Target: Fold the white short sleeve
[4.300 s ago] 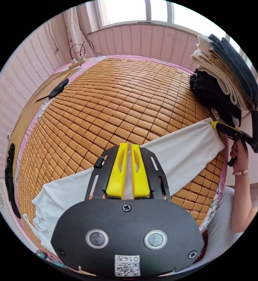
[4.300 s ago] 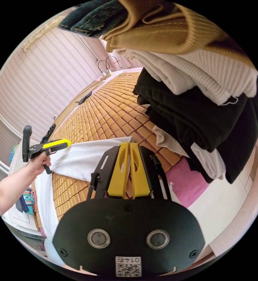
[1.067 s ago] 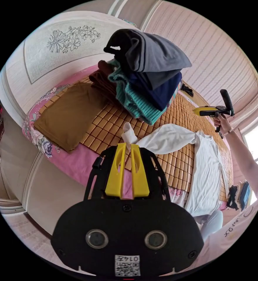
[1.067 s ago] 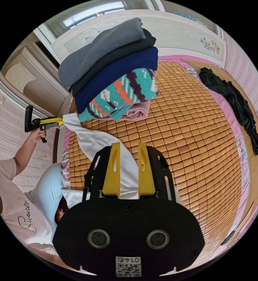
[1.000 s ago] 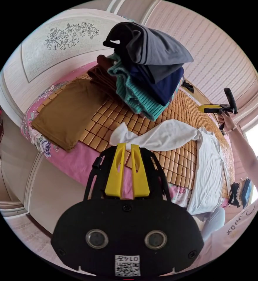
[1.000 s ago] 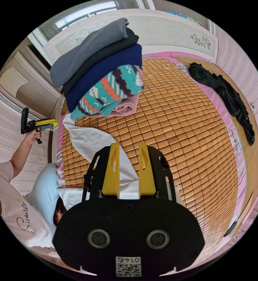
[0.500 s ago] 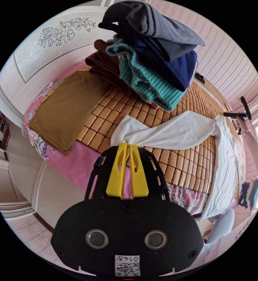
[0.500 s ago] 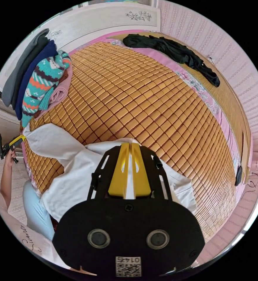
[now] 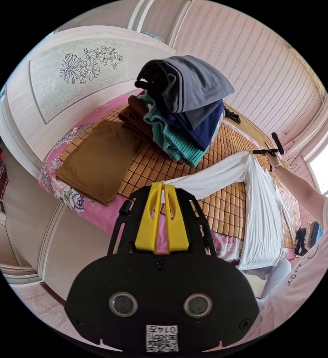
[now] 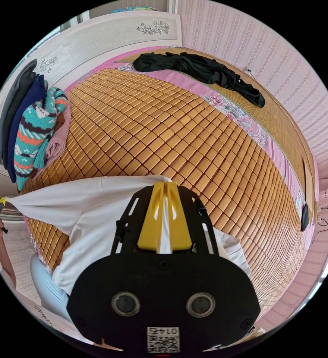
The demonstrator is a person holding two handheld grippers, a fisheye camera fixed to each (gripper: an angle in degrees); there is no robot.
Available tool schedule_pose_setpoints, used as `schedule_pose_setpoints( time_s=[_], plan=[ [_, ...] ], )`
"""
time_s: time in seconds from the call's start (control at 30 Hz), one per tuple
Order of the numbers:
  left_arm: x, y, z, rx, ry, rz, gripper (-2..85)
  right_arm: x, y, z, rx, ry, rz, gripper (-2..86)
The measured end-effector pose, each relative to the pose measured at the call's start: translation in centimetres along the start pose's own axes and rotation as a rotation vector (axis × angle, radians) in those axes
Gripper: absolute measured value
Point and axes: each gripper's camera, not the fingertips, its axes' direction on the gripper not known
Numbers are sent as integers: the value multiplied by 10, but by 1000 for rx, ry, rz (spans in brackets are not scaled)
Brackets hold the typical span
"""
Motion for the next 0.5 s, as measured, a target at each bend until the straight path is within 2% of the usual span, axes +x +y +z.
schedule_pose_setpoints(
  time_s=[0.1, 0.2, 0.37, 0.5],
  plan=[
    [-25, -9, 34, -11, -8, -118, 37, 0, -2, 16, -38, 16, 26, 2],
    [-27, -8, 45, -55, -22, -123, 68, -1, -1, 30, -67, 10, 35, 1],
    [-19, 6, 43, -33, -93, -78, 69, 1, 5, 32, -65, -2, 61, -1],
    [-19, 1, 86, -161, -43, -85, 50, -1, 13, 32, -79, -7, 75, -1]
  ],
)
